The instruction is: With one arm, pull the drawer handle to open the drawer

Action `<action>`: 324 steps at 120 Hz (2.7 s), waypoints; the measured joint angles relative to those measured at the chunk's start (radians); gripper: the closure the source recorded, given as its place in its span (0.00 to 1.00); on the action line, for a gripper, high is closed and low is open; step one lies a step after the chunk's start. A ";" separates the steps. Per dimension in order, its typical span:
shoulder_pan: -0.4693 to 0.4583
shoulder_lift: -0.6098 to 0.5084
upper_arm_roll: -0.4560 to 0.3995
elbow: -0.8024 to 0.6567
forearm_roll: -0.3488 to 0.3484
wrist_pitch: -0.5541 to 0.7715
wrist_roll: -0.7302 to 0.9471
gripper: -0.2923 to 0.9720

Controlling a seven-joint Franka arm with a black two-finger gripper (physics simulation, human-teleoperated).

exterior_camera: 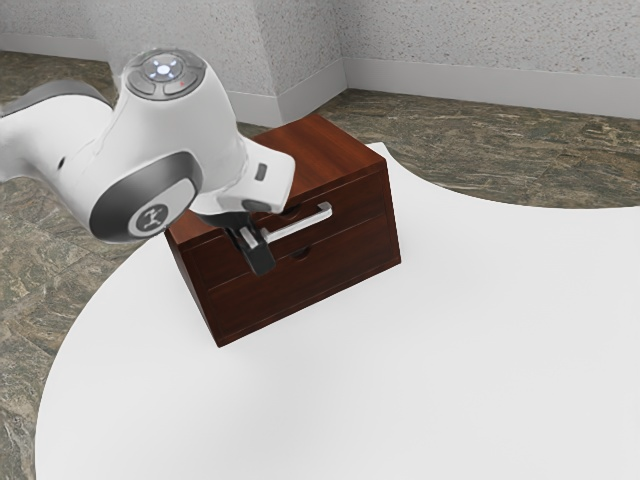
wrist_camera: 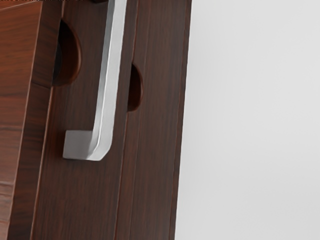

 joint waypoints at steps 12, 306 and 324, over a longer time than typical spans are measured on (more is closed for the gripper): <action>-0.001 0.027 0.002 0.004 0.005 0.030 0.007 0.23; 0.000 0.271 -0.013 0.125 -0.003 0.107 0.049 0.23; 0.005 0.258 -0.034 0.105 -0.004 0.107 0.048 0.22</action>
